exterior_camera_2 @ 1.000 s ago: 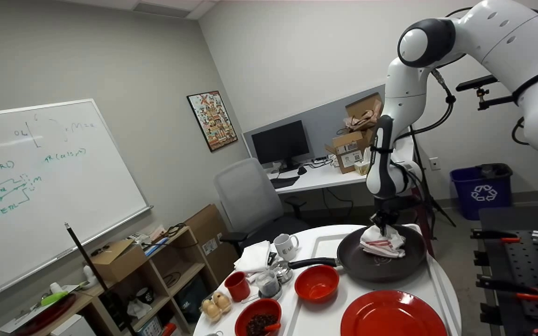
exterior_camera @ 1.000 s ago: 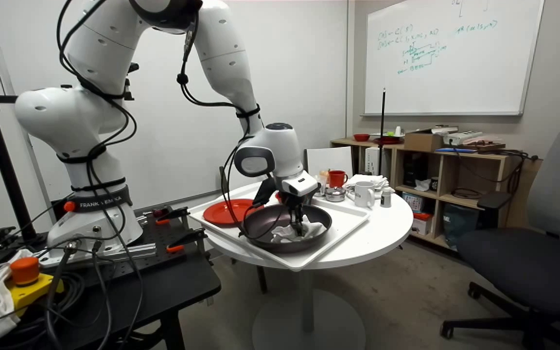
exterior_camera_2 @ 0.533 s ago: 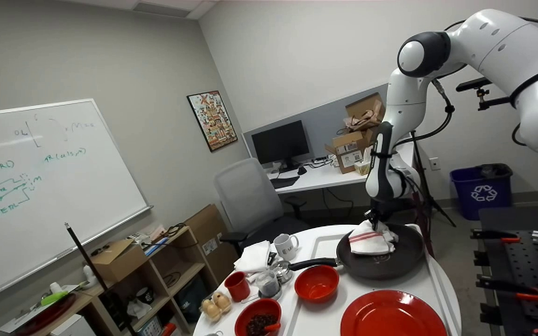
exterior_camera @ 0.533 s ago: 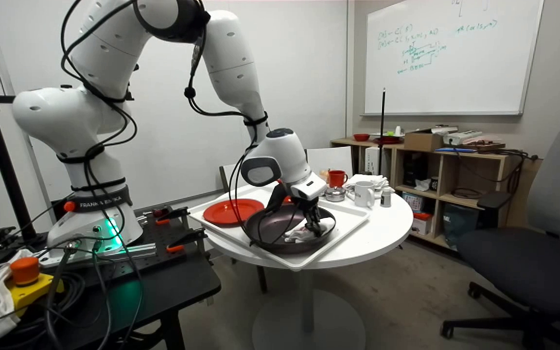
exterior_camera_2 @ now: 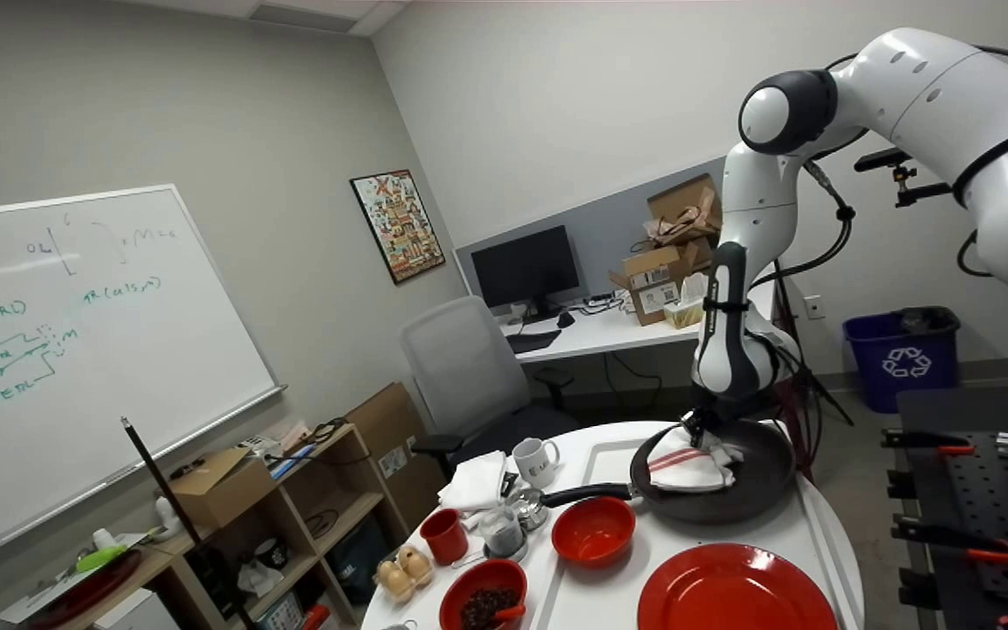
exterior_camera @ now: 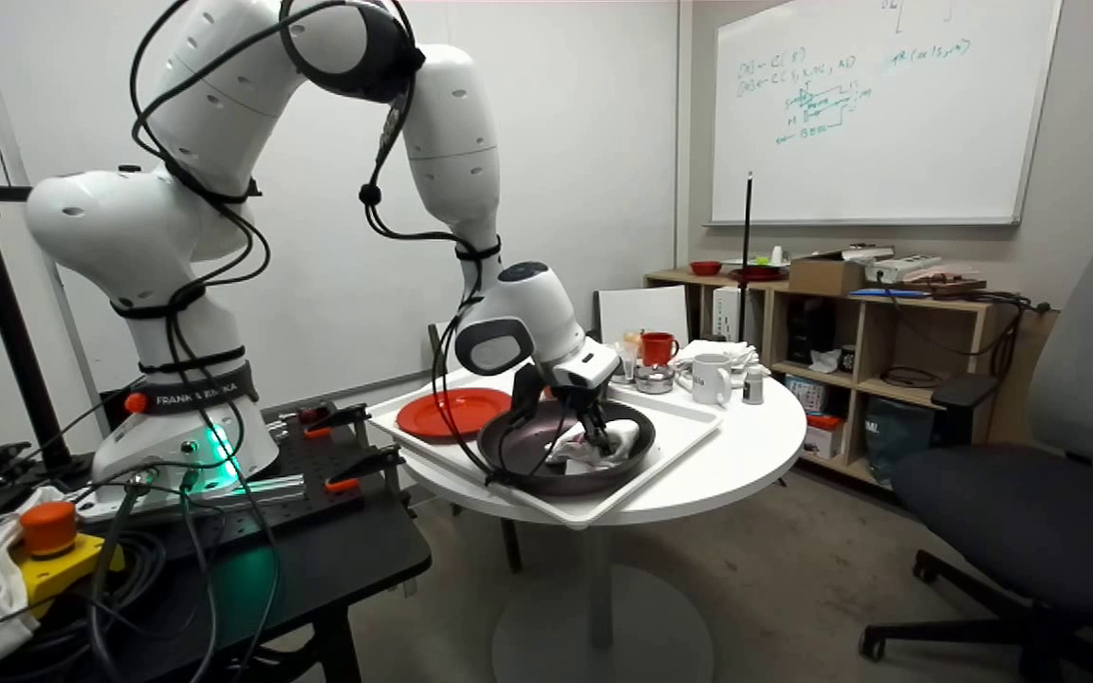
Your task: Use the red and white towel to wipe the black pan
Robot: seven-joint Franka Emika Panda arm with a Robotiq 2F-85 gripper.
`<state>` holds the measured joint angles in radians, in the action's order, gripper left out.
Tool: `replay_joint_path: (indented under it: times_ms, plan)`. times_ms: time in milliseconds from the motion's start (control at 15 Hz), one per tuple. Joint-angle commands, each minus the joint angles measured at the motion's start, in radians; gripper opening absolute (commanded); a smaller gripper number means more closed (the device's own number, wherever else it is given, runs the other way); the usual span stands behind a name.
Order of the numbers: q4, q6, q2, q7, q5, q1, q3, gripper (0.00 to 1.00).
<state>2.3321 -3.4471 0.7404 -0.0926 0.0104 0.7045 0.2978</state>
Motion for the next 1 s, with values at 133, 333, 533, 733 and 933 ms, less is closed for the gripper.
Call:
replay_joint_path:
  times_ms: [133,333,533,733,933]
  plan:
    - [0.049,-0.016,-0.025,0.005,-0.099,-0.067,-0.037,0.03]
    - [0.096,-0.013,-0.031,0.032,-0.144,-0.087,-0.053,0.03]
    - [0.173,0.028,-0.045,0.077,-0.221,-0.076,-0.047,0.03]
    - [0.226,0.063,-0.076,0.111,-0.279,-0.079,-0.052,0.03]
    - [0.271,0.096,-0.128,0.130,-0.255,-0.142,-0.104,0.03]
